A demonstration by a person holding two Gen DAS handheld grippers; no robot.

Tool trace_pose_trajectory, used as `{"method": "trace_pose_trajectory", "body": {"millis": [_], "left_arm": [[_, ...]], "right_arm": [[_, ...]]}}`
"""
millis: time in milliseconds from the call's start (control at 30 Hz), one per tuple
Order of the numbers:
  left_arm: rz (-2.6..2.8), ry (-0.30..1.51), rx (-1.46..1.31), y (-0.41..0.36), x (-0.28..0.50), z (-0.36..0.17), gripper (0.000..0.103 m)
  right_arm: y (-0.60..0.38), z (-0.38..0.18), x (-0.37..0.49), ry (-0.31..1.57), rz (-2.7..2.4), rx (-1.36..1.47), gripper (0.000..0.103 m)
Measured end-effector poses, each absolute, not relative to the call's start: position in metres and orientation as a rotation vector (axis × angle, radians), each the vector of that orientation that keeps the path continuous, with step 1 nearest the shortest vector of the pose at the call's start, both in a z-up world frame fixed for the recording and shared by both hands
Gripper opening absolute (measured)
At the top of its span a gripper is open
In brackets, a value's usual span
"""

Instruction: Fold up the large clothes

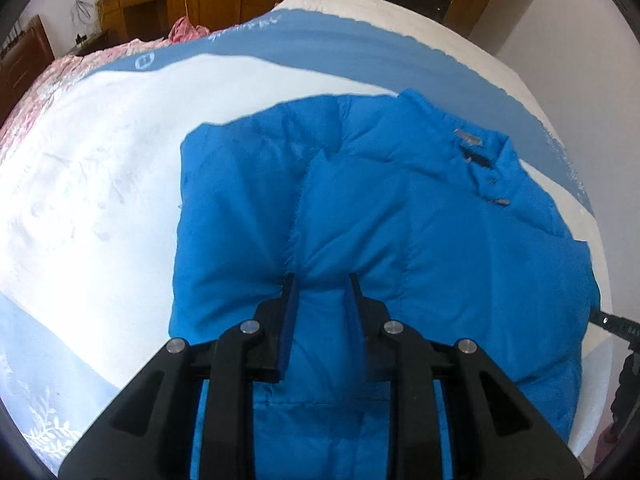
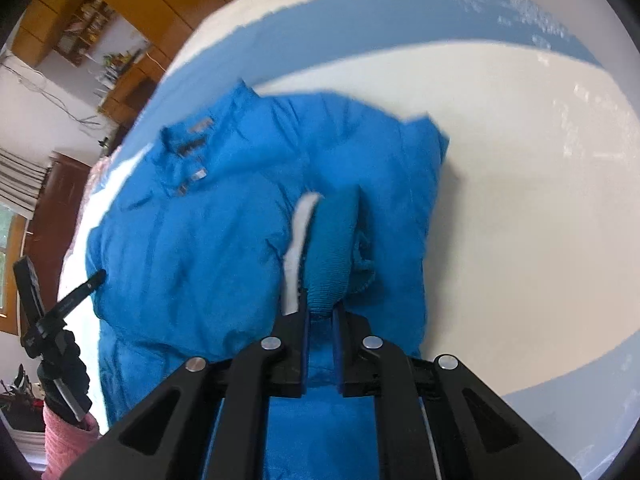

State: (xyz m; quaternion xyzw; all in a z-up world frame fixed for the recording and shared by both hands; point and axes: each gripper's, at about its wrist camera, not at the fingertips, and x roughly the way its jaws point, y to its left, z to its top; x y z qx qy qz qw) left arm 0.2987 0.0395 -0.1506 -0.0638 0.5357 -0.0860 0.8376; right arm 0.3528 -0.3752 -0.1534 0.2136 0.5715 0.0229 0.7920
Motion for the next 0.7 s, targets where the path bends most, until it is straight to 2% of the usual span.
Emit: {"method": "trace_pose_trajectory", "body": {"millis": [133,333,467,633,700], "left_arm": [[-0.191,1.143,-0.134,0.042,0.3,-0.154,0.024],[-0.194,1.094,-0.1,0.035,0.299,-0.122,0.026],[-0.219,1.08,-0.063,0.013,0.311,-0.113,0.028],[-0.201,1.123,-0.041,-0.01,0.334,-0.133,0.028],[-0.188,1.152,-0.05,-0.009,0.34,-0.145,0.028]], "right_arm": [[-0.375,-0.166,0.353,1.252,0.057,0.484,0.01],[-0.376,-0.111,0.345,1.116,-0.011,0.417,0.027],[-0.354,-0.1,0.367,1.104,0.073,0.373,0.027],[-0.336,-0.134,0.4,1.159,0.074,0.366,0.027],[-0.338,-0.151,0.409,1.187,0.062,0.377,0.021]]}}
